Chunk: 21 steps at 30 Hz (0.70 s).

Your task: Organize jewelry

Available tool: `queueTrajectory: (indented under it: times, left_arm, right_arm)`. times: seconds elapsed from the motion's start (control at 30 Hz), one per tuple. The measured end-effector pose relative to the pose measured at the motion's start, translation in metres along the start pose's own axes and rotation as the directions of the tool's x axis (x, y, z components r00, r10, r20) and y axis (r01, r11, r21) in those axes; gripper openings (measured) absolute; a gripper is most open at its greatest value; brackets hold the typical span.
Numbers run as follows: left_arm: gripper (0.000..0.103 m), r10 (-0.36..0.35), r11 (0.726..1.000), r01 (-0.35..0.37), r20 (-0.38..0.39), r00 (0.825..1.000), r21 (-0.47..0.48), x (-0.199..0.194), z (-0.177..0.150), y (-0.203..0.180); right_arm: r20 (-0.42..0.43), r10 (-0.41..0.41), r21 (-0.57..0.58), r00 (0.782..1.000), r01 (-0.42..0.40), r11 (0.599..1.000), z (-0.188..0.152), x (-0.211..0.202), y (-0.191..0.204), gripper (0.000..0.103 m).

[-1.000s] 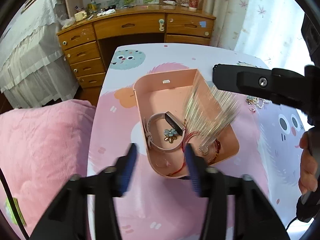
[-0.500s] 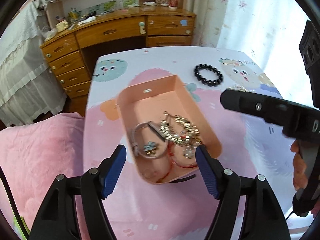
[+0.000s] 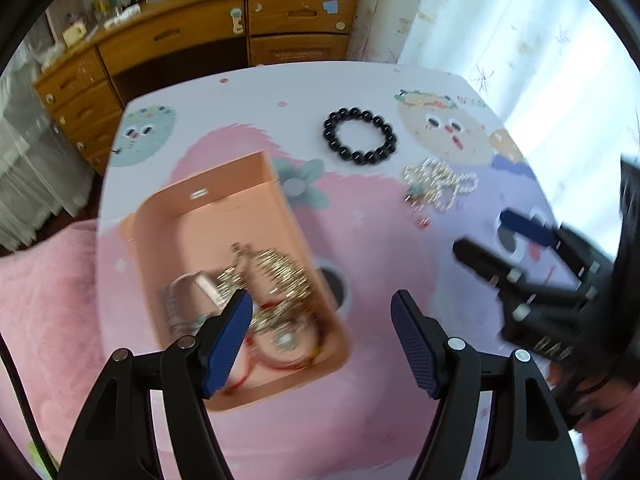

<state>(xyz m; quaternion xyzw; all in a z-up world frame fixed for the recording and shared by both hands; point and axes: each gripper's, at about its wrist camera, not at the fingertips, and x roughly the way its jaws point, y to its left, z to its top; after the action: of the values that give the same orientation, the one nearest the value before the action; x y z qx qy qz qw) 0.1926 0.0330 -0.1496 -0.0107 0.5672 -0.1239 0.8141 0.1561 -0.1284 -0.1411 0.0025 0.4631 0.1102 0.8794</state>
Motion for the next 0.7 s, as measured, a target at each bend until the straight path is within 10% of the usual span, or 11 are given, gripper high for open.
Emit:
queueTrajectory:
  times: [0.47,0.7]
  left_arm:
    - [0.086,-0.02,0.981,0.022,0.01,1.0,-0.191,0.046,0.109,-0.03]
    - [0.085,0.083,0.964,-0.084,-0.015,0.996,-0.251,0.091,0.135,-0.029]
  right_arm:
    - [0.011,-0.084,0.198,0.996,0.08,0.977,0.003,0.047,-0.064,0.078]
    - [0.046,-0.134,0.123,0.99,0.128,0.984,0.008,0.062,-0.061,0.078]
